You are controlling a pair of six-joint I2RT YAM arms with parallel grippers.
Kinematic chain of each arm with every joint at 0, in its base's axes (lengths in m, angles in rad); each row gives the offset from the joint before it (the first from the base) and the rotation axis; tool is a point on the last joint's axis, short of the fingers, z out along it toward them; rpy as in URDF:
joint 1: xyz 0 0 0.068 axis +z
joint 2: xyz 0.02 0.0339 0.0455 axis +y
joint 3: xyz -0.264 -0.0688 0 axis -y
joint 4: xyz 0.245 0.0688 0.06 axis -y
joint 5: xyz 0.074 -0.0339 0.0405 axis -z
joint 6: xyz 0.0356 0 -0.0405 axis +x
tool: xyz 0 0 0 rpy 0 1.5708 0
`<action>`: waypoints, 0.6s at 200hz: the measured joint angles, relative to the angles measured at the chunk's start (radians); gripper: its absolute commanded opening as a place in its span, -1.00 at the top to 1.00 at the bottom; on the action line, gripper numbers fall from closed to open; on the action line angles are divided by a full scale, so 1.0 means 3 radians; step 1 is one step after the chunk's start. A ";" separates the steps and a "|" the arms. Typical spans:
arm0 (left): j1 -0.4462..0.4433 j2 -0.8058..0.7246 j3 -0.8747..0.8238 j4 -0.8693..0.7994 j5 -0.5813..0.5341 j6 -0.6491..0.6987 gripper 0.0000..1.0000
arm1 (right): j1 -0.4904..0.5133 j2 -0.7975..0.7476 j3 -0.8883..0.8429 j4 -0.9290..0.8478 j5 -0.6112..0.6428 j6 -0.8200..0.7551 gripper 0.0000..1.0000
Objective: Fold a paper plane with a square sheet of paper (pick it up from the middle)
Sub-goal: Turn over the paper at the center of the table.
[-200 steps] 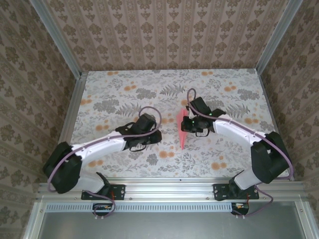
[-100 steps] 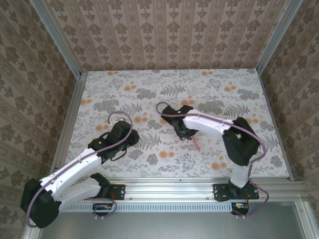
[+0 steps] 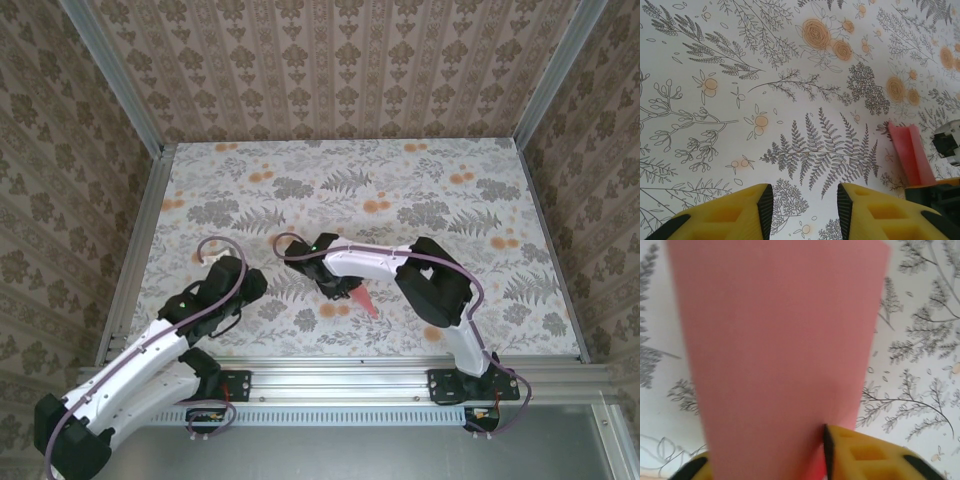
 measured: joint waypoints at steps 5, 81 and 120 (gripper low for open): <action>0.0004 0.0003 0.0000 0.0001 0.0006 0.0001 0.16 | -0.0001 -0.0003 0.0000 0.0013 -0.0039 0.0014 0.09; 0.0010 0.0425 0.0005 0.0154 0.0303 0.0131 0.08 | -0.0139 -0.1190 -0.0514 0.0463 -0.0793 -0.0126 -0.15; -0.0045 0.0819 0.0120 0.0334 0.0516 0.0231 0.04 | -0.0729 -0.1929 -0.1413 0.1170 -0.1629 -0.0065 0.58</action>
